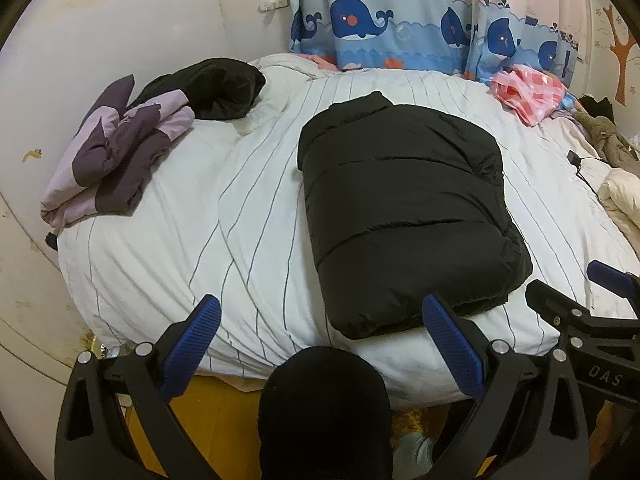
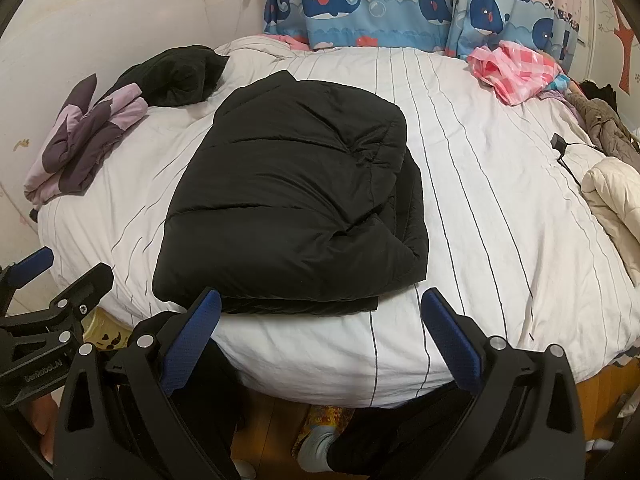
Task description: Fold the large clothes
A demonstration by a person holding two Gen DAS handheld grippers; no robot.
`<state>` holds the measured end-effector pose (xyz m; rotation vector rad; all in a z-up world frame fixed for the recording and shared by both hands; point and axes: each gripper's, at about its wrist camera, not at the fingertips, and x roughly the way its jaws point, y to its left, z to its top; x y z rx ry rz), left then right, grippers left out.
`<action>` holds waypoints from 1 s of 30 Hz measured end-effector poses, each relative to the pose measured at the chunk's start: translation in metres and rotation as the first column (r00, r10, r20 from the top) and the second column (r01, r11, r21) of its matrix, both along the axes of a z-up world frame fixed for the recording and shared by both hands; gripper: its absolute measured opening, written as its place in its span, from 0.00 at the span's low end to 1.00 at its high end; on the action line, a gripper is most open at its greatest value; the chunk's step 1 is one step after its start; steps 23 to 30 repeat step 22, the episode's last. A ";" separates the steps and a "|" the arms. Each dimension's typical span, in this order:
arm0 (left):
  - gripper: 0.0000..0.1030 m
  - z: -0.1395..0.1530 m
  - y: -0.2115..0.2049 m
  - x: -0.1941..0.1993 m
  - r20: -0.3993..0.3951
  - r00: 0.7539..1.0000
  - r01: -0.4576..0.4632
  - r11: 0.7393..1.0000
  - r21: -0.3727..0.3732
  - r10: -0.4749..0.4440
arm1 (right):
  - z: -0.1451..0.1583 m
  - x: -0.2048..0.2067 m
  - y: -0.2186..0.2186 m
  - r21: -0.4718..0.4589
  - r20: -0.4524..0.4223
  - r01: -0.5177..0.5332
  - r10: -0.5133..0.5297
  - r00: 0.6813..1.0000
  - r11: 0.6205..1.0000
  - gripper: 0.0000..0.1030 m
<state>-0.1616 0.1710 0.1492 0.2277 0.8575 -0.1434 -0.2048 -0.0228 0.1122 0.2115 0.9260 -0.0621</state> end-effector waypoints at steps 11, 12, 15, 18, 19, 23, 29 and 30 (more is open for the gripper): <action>0.94 -0.001 0.019 0.003 -0.018 1.000 -0.022 0.993 -0.115 0.020 | -0.007 0.000 -0.007 0.011 -0.009 0.001 -0.001 1.000 1.000 0.94; 0.94 -0.001 0.020 0.003 -0.014 0.999 -0.031 0.994 -0.104 0.030 | -0.007 -0.001 -0.007 0.013 -0.008 0.002 -0.002 1.000 1.000 0.94; 0.94 -0.003 0.020 0.006 -0.029 0.999 -0.040 0.996 -0.086 0.037 | -0.006 0.000 -0.008 0.014 -0.005 0.002 -0.002 1.000 1.000 0.94; 0.94 -0.005 0.015 0.003 -0.027 0.999 -0.034 0.997 -0.062 0.033 | -0.004 -0.001 -0.007 0.010 -0.003 -0.003 0.004 1.000 1.000 0.94; 0.94 -0.004 0.014 0.002 -0.026 0.999 -0.030 0.998 -0.059 0.028 | -0.004 -0.001 -0.007 0.009 -0.003 -0.005 0.005 1.000 1.000 0.94; 0.94 -0.003 0.013 0.003 -0.024 1.000 -0.015 0.998 -0.058 0.014 | -0.004 -0.002 -0.007 0.010 -0.004 -0.004 0.004 1.000 1.000 0.94; 0.94 -0.003 0.013 0.003 -0.024 1.000 -0.015 0.998 -0.058 0.014 | -0.004 -0.002 -0.007 0.010 -0.004 -0.004 0.004 1.000 1.000 0.94; 0.94 -0.003 0.013 0.003 -0.024 1.000 -0.015 0.998 -0.058 0.014 | -0.004 -0.002 -0.007 0.010 -0.004 -0.004 0.004 1.000 1.000 0.94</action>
